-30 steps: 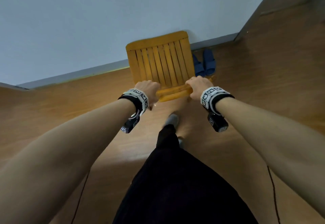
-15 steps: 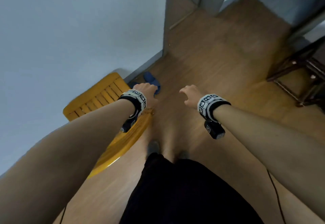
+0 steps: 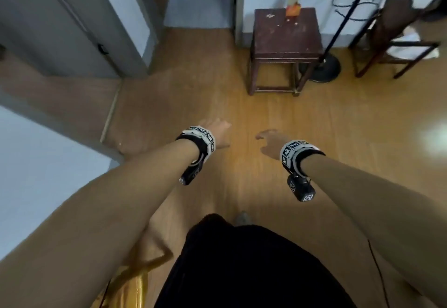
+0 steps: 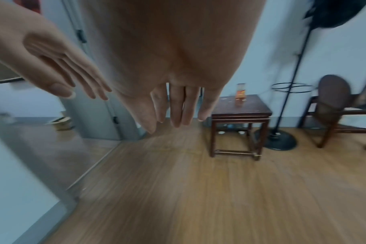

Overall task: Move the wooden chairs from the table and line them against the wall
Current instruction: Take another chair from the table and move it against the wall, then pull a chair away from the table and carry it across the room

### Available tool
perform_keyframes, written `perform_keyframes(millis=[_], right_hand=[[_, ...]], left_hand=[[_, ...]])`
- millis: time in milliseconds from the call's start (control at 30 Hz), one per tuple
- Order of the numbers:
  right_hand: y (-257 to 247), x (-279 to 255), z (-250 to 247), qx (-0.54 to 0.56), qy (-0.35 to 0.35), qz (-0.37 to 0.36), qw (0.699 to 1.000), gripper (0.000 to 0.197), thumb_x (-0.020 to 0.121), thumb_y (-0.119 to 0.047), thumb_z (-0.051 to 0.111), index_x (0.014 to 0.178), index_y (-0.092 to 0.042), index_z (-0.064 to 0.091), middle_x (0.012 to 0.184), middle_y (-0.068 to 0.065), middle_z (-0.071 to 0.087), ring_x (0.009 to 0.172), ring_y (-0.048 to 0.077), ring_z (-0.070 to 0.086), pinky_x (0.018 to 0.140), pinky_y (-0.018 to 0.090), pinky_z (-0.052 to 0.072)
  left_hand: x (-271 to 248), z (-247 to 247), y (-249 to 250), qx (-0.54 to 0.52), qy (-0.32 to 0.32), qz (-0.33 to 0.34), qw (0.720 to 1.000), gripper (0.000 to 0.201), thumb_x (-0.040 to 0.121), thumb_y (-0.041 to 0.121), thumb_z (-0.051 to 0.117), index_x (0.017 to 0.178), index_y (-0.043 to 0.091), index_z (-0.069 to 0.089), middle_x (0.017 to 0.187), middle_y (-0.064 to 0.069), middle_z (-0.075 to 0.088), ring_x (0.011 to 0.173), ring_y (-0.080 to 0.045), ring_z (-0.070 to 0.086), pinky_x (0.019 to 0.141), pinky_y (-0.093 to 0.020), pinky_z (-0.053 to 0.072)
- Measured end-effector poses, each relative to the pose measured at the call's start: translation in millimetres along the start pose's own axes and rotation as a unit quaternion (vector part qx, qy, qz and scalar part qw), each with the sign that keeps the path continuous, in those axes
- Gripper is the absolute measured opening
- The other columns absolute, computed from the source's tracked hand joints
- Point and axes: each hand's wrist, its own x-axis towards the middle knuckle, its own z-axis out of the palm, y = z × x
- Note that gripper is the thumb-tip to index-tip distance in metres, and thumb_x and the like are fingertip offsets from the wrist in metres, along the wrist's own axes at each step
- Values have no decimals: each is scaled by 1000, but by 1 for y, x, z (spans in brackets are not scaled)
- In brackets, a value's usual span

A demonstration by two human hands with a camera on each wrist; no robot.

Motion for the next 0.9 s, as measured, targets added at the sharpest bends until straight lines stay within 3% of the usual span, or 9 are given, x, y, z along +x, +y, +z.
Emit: perform_keyframes(millis=[67, 167, 333, 533, 633, 700, 900], right_hand=[[61, -10, -22, 16, 20, 44, 999, 51, 96, -16, 56, 146, -26, 49, 153, 0, 47, 135, 23, 49, 106, 39, 45], [151, -29, -45, 66, 50, 115, 990, 49, 98, -17, 55, 146, -24, 48, 148, 2, 53, 128, 24, 55, 102, 37, 48], [274, -71, -56, 155, 89, 229, 957, 49, 99, -20, 55, 147, -24, 47, 145, 6, 55, 122, 26, 60, 99, 41, 52], [414, -129, -49, 257, 131, 378, 880, 50, 96, -21, 58, 145, -26, 51, 142, 6, 58, 121, 27, 60, 100, 42, 51], [474, -164, -55, 293, 141, 446, 834, 50, 97, -20, 57, 146, -24, 51, 140, 9, 59, 119, 29, 60, 94, 37, 51], [507, -192, -57, 315, 149, 485, 802, 50, 97, -19, 56, 147, -24, 51, 137, 12, 60, 116, 30, 61, 88, 35, 50], [584, -285, -42, 380, 183, 580, 697, 51, 97, -18, 58, 146, -23, 50, 136, 13, 60, 116, 32, 62, 93, 39, 53]], left_hand=[[42, -30, 49, 31, 19, 52, 998, 51, 87, 38, 63, 136, 21, 56, 122, -8, 65, 108, -29, 62, 86, -39, 51], [102, -71, 127, 74, 12, 128, 989, 63, 90, 44, 61, 148, 25, 45, 134, -8, 59, 119, -29, 57, 97, -42, 45], [181, -120, 266, 145, 21, 260, 954, 66, 90, 47, 59, 150, 26, 42, 141, -6, 55, 123, -29, 55, 95, -40, 44], [264, -154, 476, 228, 15, 433, 872, 63, 92, 44, 58, 148, 22, 44, 140, -5, 56, 121, -27, 57, 93, -40, 49], [294, -167, 578, 267, 9, 505, 821, 63, 92, 43, 58, 149, 22, 43, 141, -5, 55, 122, -27, 57, 91, -39, 50], [304, -174, 641, 291, 15, 549, 783, 63, 91, 44, 58, 149, 23, 43, 138, -5, 58, 119, -28, 59, 88, -39, 51], [296, -183, 820, 359, 24, 650, 669, 61, 88, 42, 59, 145, 25, 47, 131, -5, 62, 112, -29, 62, 86, -41, 54]])
